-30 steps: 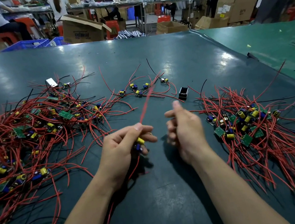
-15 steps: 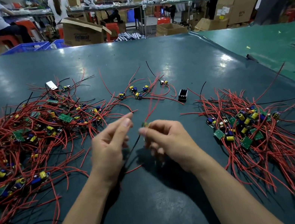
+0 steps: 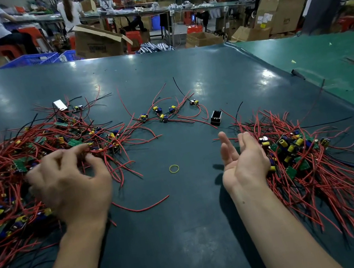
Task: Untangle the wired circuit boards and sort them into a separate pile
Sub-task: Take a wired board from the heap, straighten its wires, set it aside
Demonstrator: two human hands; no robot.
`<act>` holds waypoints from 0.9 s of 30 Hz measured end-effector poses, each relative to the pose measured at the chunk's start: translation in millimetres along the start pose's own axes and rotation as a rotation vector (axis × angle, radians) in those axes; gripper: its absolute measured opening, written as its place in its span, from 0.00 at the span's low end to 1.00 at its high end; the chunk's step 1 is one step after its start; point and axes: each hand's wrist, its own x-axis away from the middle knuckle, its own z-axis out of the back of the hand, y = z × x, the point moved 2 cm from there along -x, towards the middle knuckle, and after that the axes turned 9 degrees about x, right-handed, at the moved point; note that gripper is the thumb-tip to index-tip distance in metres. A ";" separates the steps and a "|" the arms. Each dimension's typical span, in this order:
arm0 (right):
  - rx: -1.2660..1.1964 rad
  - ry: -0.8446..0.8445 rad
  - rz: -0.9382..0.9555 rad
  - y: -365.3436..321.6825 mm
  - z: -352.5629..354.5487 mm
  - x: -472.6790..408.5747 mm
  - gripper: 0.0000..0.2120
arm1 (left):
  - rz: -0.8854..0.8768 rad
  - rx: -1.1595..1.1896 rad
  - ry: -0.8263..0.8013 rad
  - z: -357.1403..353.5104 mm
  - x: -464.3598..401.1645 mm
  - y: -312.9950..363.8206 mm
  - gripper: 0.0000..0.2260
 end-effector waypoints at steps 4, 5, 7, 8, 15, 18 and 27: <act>0.226 -0.116 -0.027 4.6 -3.0 1.9 0.06 | 0.182 -0.246 -0.087 5.8 -10.5 -24.1 0.20; 0.275 -0.168 -0.050 7.3 -5.1 4.5 0.04 | 0.242 -0.305 -0.142 5.4 -12.2 -30.0 0.22; 0.343 -0.238 -0.066 12.0 -8.8 8.6 0.04 | 0.316 -0.425 -0.258 3.6 -13.2 -39.4 0.22; 0.367 -0.257 -0.060 13.2 -10.2 9.5 0.04 | 0.320 -0.459 -0.294 2.9 -13.6 -42.3 0.20; 0.438 -0.318 -0.037 13.7 -12.0 10.9 0.05 | 0.307 -0.489 -0.284 0.8 -18.9 -49.3 0.09; 0.449 -0.338 -0.034 13.3 -12.0 11.9 0.06 | 0.326 -0.511 -0.293 -1.6 -18.9 -51.4 0.09; 0.555 -0.400 0.010 16.0 -14.0 14.7 0.07 | 0.202 -0.317 0.000 2.5 -16.7 -37.9 0.09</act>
